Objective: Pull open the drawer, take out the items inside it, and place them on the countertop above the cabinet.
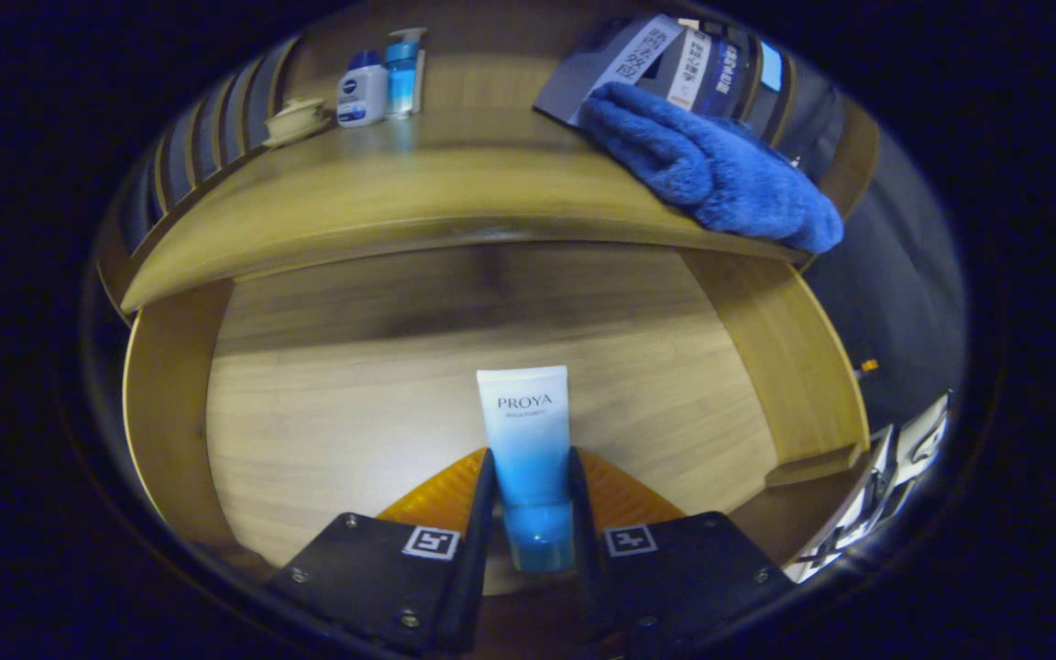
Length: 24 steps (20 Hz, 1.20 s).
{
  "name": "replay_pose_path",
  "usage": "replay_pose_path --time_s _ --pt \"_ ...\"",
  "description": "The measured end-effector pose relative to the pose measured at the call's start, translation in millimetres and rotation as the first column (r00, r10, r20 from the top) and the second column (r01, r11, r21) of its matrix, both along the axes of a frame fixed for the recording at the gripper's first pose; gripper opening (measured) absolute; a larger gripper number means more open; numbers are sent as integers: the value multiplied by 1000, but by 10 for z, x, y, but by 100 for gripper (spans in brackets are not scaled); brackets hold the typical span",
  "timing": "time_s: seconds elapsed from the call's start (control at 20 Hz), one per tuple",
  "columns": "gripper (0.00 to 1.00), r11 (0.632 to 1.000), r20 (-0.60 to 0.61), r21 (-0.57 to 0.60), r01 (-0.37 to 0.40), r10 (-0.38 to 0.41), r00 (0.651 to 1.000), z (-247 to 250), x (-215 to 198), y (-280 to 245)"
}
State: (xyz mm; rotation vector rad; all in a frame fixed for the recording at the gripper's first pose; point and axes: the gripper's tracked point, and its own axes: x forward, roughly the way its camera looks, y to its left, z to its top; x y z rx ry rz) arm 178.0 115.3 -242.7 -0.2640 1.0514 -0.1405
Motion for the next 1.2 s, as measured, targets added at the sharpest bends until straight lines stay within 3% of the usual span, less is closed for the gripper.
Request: replay_pose_path --time_s 0.35,0.65,0.85,1.2 --pt "43 995 142 -23 93 -89 986 655 -52 -310" --pt "43 996 300 0 94 -90 950 1236 117 -253" --pt "43 996 381 88 22 -54 923 1403 404 97" --pt "43 969 407 212 -129 33 913 1272 882 744"
